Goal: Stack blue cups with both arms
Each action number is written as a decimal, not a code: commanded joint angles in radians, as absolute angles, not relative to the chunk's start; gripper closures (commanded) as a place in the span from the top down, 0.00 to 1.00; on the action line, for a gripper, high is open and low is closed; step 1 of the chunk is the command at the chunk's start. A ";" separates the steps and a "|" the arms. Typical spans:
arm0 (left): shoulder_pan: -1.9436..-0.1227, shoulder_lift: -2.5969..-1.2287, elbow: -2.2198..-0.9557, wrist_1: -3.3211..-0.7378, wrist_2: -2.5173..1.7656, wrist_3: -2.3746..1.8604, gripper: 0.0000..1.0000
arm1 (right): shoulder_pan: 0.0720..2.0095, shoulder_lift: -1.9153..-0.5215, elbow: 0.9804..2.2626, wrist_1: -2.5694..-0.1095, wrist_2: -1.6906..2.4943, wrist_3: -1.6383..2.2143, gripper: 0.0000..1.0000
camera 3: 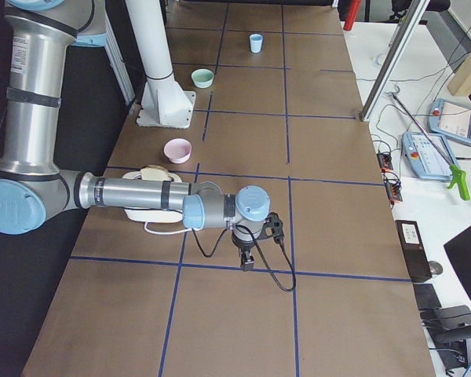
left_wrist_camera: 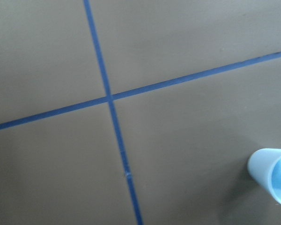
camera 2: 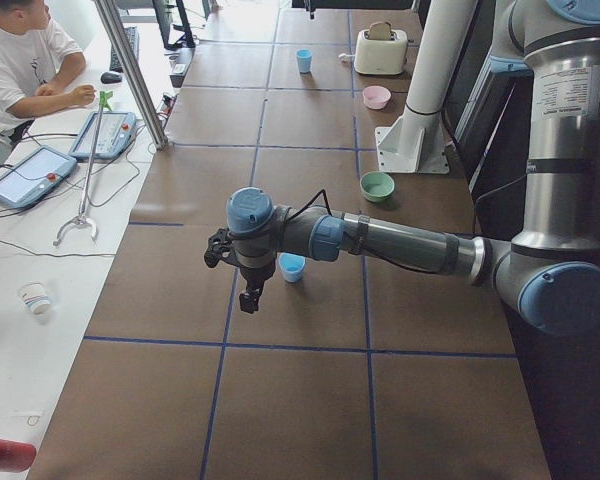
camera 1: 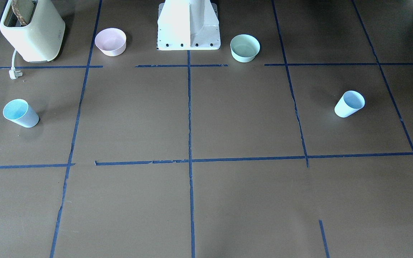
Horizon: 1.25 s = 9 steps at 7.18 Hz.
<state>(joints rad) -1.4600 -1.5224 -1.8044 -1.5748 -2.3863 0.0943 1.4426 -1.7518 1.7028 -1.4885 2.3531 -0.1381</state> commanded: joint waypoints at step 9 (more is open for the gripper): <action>-1.037 -1.431 -1.772 -2.066 -2.237 -0.696 1.00 | 1.439 -1.752 1.698 -1.486 2.355 -0.138 1.00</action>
